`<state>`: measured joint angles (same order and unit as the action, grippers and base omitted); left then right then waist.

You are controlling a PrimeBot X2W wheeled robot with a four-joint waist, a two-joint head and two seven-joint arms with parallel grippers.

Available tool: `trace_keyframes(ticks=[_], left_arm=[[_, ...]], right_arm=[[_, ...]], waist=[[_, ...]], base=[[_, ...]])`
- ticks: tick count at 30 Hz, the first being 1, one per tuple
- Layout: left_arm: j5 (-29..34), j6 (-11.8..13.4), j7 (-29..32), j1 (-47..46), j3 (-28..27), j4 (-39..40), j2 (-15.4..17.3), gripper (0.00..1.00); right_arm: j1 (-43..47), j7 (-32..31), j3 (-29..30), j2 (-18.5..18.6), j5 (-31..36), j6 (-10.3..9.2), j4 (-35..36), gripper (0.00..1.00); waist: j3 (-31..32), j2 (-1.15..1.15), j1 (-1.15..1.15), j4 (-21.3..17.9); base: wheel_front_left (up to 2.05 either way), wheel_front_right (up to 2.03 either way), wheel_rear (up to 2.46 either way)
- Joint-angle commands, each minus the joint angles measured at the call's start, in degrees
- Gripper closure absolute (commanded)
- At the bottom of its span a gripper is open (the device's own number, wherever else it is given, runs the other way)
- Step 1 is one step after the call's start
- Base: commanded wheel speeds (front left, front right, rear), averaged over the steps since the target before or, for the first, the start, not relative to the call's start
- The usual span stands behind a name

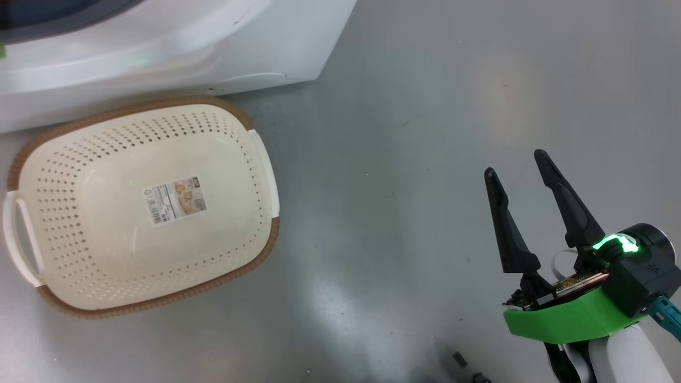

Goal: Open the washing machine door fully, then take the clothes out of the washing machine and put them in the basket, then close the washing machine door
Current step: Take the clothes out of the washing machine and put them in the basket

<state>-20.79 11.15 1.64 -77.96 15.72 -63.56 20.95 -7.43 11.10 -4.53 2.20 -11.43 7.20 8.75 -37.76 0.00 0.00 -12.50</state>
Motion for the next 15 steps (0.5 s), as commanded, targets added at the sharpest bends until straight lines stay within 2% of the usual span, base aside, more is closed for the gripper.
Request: trace_keyframes(ticks=[1, 15], left_arm=[[0.8, 0.6, 0.7, -1.9, -0.2, 0.2, 3.3, 0.00], [2.2, 0.6, 3.0, -2.9, 2.7, -4.4, 4.1, 0.00]], right_arm=[[-0.2, 0.5, -1.4, 0.7, -0.9, 0.29, 1.1, 0.00], [-0.1, 1.1, -1.9, 0.7, -1.9, 0.29, 0.6, 0.00]], waist=[[-0.2, 0.00, 0.00, -0.4], [-0.8, 0.00, 0.00, -1.2]], base=[[0.00, 0.00, 0.00], [0.00, 0.00, 0.00]])
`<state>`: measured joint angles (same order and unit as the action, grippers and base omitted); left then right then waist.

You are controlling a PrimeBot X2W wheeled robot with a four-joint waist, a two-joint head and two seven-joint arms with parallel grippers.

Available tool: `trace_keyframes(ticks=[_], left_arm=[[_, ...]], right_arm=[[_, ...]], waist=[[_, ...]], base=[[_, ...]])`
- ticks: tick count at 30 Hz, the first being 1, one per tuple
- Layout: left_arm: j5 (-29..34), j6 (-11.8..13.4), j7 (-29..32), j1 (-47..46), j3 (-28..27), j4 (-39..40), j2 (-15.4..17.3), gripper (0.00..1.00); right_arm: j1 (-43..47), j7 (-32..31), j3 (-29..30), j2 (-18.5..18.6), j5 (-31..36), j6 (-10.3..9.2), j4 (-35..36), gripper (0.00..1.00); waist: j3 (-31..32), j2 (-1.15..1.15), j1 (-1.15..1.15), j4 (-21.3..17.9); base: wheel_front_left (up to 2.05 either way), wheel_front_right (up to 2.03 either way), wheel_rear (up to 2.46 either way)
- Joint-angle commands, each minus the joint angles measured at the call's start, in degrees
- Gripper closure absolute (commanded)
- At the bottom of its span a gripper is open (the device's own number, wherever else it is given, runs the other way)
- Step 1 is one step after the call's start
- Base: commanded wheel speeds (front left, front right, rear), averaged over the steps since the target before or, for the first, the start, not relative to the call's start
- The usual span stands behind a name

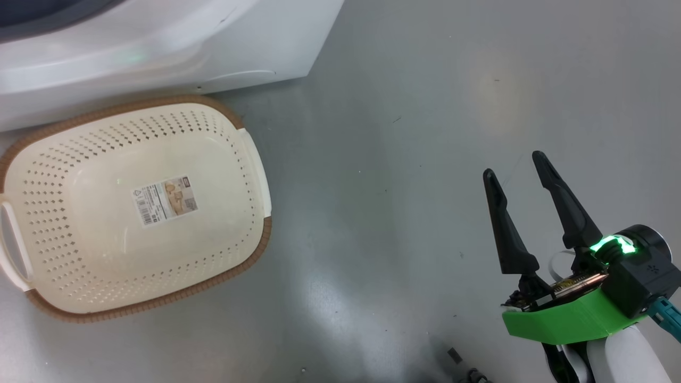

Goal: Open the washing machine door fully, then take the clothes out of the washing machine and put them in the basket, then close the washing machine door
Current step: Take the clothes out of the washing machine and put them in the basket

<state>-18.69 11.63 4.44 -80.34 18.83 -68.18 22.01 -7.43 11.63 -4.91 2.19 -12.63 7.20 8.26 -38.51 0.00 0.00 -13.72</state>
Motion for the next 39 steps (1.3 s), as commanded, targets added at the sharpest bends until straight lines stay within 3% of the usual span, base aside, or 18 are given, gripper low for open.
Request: trace_keyframes(ticks=[1, 2, 4, 25, 39], left_arm=[[0.1, 0.0, 0.0, -0.5, -0.3, 0.1, 3.1, 0.17], [0.0, -0.1, -0.1, -0.5, -0.2, 0.0, 3.1, 0.52], [-0.3, -0.7, -0.4, -0.5, -0.2, -0.1, 3.0, 1.00], [-2.4, -5.1, -9.9, 1.6, 0.4, 4.1, 2.5, 1.00], [-4.5, -4.7, -16.4, 8.7, -0.8, 16.2, 3.8, 1.00]], right_arm=[[-0.1, 0.6, -1.6, 0.7, -0.7, 0.29, 1.1, 0.00], [-0.1, 0.6, -1.6, 0.7, -0.7, 0.29, 1.1, 0.00], [-0.2, 0.7, -1.6, 0.7, -0.8, 0.29, 1.0, 0.00], [-0.1, 0.8, -1.6, 0.7, -0.6, 0.29, 0.4, 0.00], [-0.4, 0.5, -1.6, 0.7, -0.3, 0.29, 0.3, 0.00]], waist=[[0.0, 0.00, 0.00, 0.1], [-0.1, 0.00, 0.00, 0.1], [-0.2, 0.00, 0.00, 0.3], [1.0, 0.00, 0.00, 2.8], [1.8, 0.00, 0.00, 4.9]], base=[[0.00, 0.00, 0.00], [0.00, 0.00, 0.00], [0.00, 0.00, 0.00], [0.00, 0.00, 0.00], [0.00, 0.00, 0.00]])
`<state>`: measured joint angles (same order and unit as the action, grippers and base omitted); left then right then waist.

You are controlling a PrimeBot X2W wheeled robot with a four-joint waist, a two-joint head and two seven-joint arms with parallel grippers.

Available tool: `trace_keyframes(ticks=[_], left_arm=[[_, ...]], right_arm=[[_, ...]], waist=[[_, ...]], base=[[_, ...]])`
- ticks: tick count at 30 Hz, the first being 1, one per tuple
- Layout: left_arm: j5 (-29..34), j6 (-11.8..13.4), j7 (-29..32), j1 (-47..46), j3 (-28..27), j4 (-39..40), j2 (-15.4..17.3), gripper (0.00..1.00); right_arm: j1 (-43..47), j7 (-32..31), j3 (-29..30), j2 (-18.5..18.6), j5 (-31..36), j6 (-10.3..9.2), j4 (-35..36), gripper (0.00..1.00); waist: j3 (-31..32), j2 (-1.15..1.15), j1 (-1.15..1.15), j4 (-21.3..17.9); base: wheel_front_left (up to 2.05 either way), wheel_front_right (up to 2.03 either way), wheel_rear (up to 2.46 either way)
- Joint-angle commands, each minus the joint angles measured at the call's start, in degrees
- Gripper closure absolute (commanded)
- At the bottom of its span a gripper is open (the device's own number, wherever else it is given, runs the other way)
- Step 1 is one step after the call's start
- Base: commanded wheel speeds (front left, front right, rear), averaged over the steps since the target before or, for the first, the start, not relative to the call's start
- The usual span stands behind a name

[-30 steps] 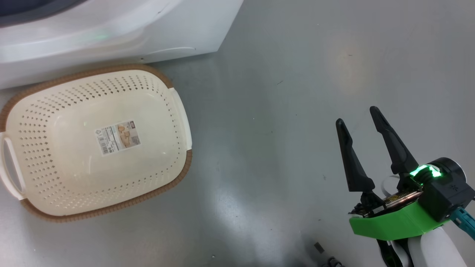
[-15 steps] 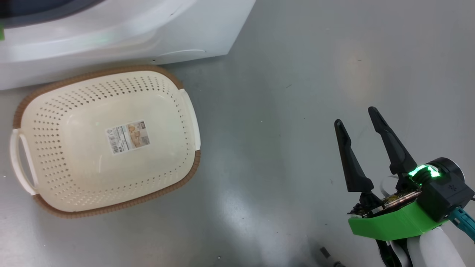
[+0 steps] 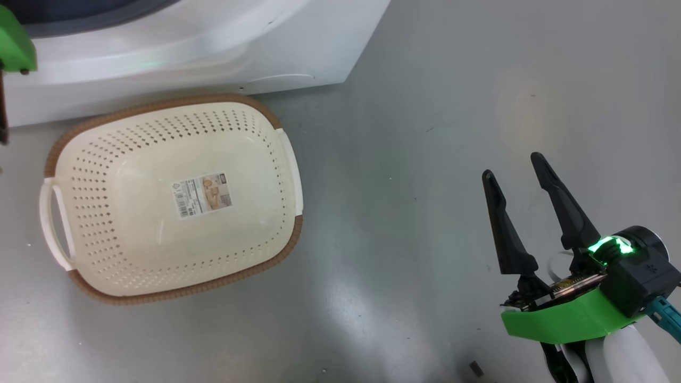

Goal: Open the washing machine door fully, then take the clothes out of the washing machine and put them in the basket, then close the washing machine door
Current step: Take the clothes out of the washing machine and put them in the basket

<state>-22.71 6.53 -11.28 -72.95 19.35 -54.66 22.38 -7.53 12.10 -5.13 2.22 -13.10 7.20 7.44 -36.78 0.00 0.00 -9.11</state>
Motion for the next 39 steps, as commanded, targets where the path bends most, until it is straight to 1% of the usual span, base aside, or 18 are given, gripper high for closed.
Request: trace_keyframes(ticks=[1, 5, 9, 10, 11, 12, 21, 30, 39], left_arm=[[-0.6, 0.7, -0.8, 2.2, -1.5, 4.2, 3.7, 1.00], [-1.4, 2.0, -0.5, 6.6, -2.0, 11.1, 4.4, 1.00], [-2.2, 3.5, 1.3, 11.1, -2.4, 18.7, 5.5, 1.00], [-2.2, 3.5, 1.3, 11.1, -2.4, 18.7, 5.5, 1.00], [-2.6, 3.9, 1.8, 12.2, -2.7, 20.7, 5.7, 1.00], [-3.1, 4.8, 2.9, 14.3, -3.1, 24.5, 6.1, 1.00], [-4.7, 9.0, 7.0, 23.9, -4.5, 40.1, 7.9, 1.00], [-5.4, 12.3, 9.1, 31.8, -5.5, 51.9, 9.4, 1.00], [-5.3, 15.5, 9.9, 39.0, -5.5, 61.3, 9.5, 1.00]], right_arm=[[-0.3, 0.1, -1.3, 0.7, 0.1, 0.29, 1.1, 0.00], [-0.5, 0.0, -1.1, 0.7, 0.2, 0.29, 1.0, 0.00], [-0.8, 0.0, -1.2, 0.7, 0.3, 0.29, 1.0, 0.00], [-0.8, 0.0, -1.2, 0.7, 0.3, 0.29, 1.0, 0.00], [-1.0, -0.1, -1.2, 0.7, 0.4, 0.29, 0.9, 0.00], [-1.2, -0.1, -1.3, 0.7, 0.3, 0.29, 0.7, 0.00], [-1.5, 0.2, -1.1, 0.7, 0.2, 0.29, 0.2, 0.00], [-1.4, 0.3, -0.6, 0.7, 0.1, 0.29, -0.1, 0.00], [-0.5, 0.4, 0.2, 0.7, -0.1, 0.29, -0.1, 0.00]], waist=[[0.1, 0.00, 0.00, 0.4], [0.2, 0.00, 0.00, 0.9], [0.5, 0.00, 0.00, 1.4], [0.5, 0.00, 0.00, 1.4], [0.5, 0.00, 0.00, 1.4], [0.8, 0.00, 0.00, 1.6], [2.5, 0.00, 0.00, 2.5], [4.7, 0.00, 0.00, 3.4], [8.0, 0.00, 0.00, 4.6]], base=[[0.00, 0.00, 0.00], [0.00, 0.00, 0.00], [0.00, 0.00, 0.00], [0.00, 0.00, 0.00], [0.00, 0.00, 0.00], [0.00, 0.00, 0.00], [0.00, 0.00, 0.00], [0.00, 0.00, 0.00], [0.00, 0.00, 0.00]])
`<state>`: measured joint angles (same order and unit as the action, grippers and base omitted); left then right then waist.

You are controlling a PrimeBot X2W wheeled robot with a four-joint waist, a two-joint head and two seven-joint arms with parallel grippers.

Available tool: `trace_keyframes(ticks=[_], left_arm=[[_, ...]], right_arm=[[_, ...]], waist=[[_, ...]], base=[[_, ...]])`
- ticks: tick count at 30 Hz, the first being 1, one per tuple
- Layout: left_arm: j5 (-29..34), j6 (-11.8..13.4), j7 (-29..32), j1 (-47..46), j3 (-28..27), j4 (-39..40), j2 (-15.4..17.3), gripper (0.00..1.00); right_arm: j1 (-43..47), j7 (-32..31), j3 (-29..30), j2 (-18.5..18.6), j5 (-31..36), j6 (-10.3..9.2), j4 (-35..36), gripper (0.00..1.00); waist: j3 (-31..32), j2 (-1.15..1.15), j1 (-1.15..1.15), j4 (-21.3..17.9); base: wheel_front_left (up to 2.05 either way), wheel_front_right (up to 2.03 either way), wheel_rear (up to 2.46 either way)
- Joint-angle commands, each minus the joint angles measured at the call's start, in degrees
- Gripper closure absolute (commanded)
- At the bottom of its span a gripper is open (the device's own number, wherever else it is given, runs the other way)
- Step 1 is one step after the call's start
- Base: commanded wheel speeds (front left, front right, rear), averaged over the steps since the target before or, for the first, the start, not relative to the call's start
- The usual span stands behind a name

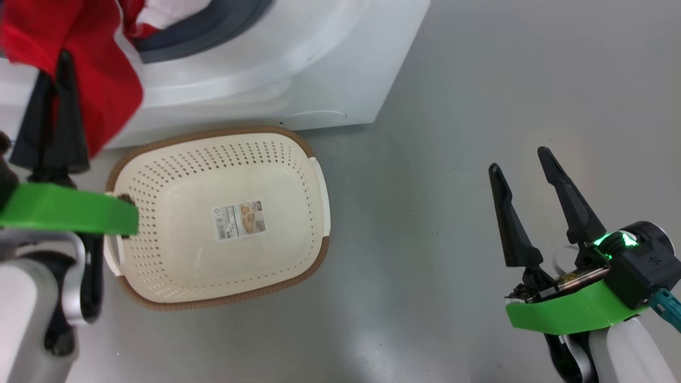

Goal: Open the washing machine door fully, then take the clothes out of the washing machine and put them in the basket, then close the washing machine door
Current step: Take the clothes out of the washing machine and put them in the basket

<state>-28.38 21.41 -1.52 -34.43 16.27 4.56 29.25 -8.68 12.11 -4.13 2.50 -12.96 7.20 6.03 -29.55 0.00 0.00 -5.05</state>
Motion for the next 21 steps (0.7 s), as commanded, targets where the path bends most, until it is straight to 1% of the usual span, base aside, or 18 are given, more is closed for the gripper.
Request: trace_keyframes(ticks=[1, 12, 21], left_arm=[[0.4, 0.9, 0.2, 1.1, -2.4, 2.9, 2.6, 1.00], [1.8, 3.7, 0.8, 5.6, -1.5, 11.1, 2.8, 1.00], [2.1, 5.1, 1.9, 8.6, -0.3, 15.2, 2.4, 1.00]], right_arm=[[0.7, 0.3, -0.8, 0.4, -0.3, 0.29, 1.3, 0.00], [2.0, 0.1, -0.3, 0.4, -0.4, 0.29, 1.3, 0.00], [3.1, -0.2, -0.1, 0.4, -0.5, 0.29, 1.9, 0.00]], waist=[[1.0, 0.00, 0.00, 0.6], [4.3, 0.00, 0.00, 2.0], [5.6, 0.00, 0.00, 2.6]], base=[[0.00, 0.00, 0.00], [0.00, 0.00, 0.00], [0.00, 0.00, 0.00]])
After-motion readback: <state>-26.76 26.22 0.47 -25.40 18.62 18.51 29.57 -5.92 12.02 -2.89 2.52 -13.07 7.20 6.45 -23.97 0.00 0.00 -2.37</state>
